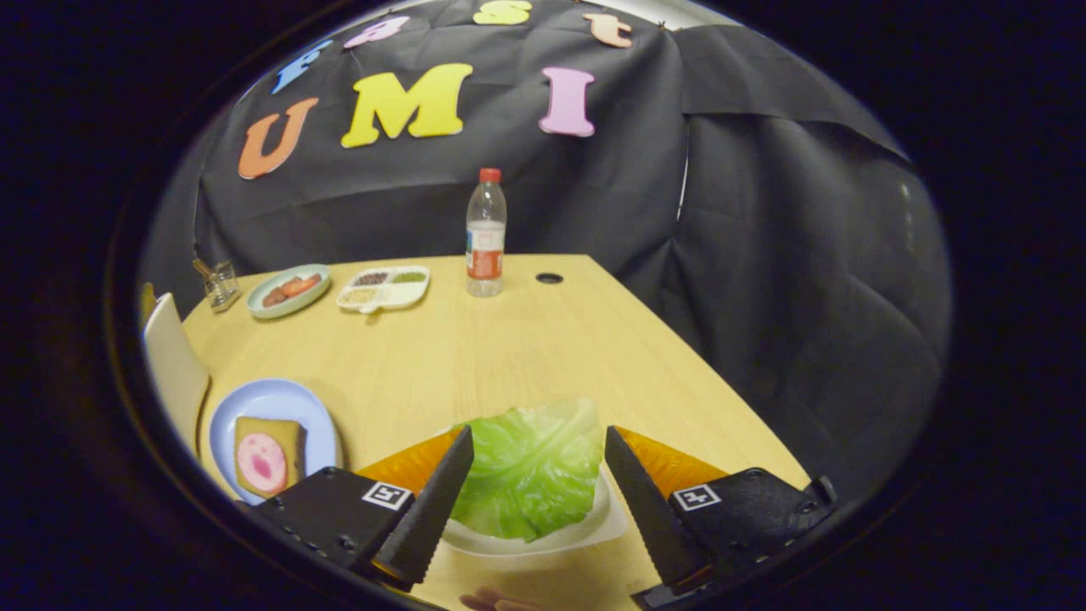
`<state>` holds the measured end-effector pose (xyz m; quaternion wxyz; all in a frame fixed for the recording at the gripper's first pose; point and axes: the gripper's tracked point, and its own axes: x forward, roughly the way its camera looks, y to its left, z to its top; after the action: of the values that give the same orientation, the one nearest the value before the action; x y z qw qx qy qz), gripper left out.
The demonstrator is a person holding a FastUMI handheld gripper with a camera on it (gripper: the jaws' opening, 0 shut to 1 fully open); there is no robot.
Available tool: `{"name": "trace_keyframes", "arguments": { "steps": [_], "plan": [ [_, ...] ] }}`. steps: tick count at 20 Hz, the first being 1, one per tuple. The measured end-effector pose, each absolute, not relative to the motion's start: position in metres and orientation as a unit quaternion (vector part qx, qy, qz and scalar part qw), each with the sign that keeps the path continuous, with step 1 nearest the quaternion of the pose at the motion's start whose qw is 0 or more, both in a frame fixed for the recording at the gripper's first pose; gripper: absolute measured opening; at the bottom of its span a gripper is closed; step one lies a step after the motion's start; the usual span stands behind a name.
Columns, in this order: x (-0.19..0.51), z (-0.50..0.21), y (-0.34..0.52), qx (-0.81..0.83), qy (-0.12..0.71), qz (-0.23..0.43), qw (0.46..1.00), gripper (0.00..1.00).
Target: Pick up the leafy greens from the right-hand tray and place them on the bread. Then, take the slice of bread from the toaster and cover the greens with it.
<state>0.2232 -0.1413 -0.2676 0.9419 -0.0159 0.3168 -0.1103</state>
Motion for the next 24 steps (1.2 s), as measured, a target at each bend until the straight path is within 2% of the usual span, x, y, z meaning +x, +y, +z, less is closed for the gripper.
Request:
{"name": "trace_keyframes", "arguments": {
  "steps": [7,10,12,13,15,18,20,22,24],
  "plan": [
    [0.239,-0.305,-0.135,0.006,0.363,-0.095,0.927,0.92],
    [0.239,-0.309,-0.131,0.030,0.374,-0.075,0.924,0.79],
    [0.241,-0.313,-0.131,0.029,0.372,-0.073,0.925,0.79],
    [0.239,-0.307,-0.130,0.026,0.369,-0.072,0.926,0.73],
    [0.240,-0.307,-0.128,0.028,0.367,-0.068,0.927,0.73],
    [0.241,-0.307,-0.124,0.021,0.363,-0.059,0.930,0.51],
    [0.246,-0.308,-0.115,0.033,0.364,-0.034,0.930,0.28],
    [0.243,-0.305,-0.118,0.041,0.368,-0.039,0.928,0.05],
    [0.242,-0.300,-0.120,0.027,0.360,-0.043,0.931,0.05]
  ]
}}
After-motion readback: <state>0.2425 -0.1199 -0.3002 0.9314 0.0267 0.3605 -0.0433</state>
